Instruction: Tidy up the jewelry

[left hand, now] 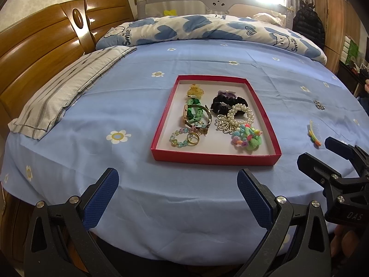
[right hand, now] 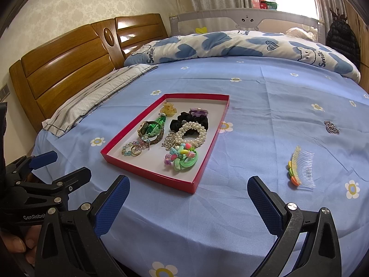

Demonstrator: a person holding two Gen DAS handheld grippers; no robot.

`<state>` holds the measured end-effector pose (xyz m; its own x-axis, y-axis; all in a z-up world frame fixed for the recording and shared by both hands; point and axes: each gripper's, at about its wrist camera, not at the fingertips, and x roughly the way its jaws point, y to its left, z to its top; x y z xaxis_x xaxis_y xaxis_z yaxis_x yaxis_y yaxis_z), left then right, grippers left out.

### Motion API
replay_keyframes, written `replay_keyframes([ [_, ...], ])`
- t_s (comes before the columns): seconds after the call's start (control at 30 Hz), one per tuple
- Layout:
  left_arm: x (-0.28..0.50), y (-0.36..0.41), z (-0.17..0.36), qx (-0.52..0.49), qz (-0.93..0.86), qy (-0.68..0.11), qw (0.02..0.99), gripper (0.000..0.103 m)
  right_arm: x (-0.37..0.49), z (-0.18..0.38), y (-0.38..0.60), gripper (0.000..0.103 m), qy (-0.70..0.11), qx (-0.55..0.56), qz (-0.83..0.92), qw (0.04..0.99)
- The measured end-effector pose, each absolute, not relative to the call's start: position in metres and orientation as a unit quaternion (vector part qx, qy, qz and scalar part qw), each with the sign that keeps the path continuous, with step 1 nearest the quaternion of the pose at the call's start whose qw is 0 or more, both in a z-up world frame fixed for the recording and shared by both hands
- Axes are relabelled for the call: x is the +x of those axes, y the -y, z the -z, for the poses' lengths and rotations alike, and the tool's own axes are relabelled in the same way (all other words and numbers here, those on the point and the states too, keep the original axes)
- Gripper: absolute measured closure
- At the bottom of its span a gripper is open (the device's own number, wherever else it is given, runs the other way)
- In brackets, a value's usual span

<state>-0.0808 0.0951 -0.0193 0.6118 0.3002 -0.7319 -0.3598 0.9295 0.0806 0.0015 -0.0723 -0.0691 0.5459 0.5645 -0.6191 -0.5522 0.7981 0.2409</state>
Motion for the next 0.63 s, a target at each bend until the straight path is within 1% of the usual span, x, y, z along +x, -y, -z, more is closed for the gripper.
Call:
replay_keyframes([
  [0.63, -0.0717, -0.0976, 0.0228, -0.04, -0.177, -0.406, 0.896, 0.0, 0.0029, 0.0696, 0.0686, 0.0, -0.359, 0.01, -0.32, 0.877],
])
